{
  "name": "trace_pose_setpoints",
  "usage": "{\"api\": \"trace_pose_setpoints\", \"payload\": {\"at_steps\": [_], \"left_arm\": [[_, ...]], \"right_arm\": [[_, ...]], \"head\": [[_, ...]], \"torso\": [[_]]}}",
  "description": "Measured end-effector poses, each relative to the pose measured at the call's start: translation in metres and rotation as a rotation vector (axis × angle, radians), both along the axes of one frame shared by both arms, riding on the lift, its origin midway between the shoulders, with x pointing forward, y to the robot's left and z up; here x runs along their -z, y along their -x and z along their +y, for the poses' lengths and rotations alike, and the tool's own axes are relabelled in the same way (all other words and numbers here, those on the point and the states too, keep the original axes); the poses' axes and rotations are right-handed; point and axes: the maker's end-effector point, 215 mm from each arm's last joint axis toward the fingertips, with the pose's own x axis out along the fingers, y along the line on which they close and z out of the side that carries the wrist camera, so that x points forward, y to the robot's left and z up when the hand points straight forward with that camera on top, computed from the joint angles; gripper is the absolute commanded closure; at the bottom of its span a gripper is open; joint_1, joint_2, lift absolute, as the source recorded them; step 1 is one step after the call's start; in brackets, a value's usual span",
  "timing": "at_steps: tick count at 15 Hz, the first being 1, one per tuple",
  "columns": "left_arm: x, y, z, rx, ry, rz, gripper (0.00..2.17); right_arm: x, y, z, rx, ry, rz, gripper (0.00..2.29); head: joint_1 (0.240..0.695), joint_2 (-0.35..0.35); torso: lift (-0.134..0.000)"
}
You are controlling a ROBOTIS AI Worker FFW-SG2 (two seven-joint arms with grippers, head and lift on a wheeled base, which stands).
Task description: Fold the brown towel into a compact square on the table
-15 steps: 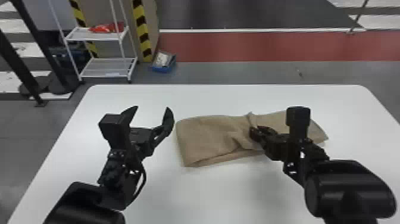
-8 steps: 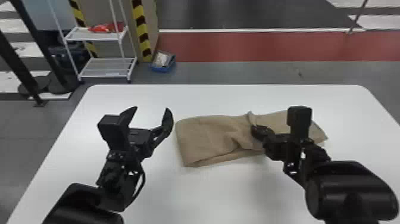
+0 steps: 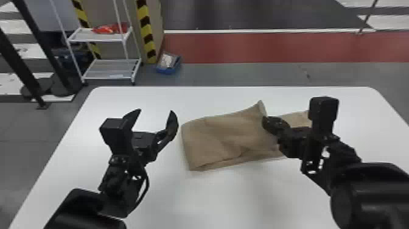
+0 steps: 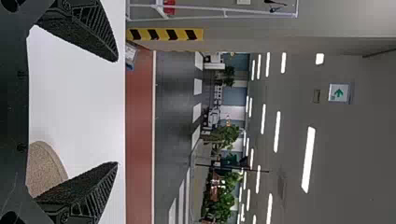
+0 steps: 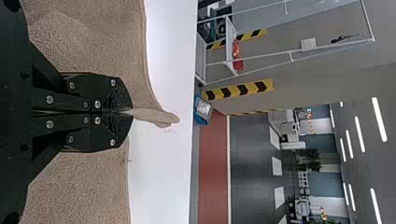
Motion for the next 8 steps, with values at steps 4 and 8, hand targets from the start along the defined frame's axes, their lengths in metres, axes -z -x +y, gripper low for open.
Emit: {"api": "trace_pose_setpoints", "payload": {"at_steps": [4,8], "left_arm": [[0.001,0.005,0.005,-0.006,0.001,0.003,0.08],[0.002,0.011,0.006,-0.007,0.001,0.009,0.08]], "right_arm": [[0.004,0.002,-0.049,0.076,0.026,0.048,1.29],[0.029,-0.012,-0.066,0.098,0.066,0.074,1.29]], "head": [[0.695,-0.008],[0.695,-0.025]], "torso": [[-0.123],[-0.123]]}}
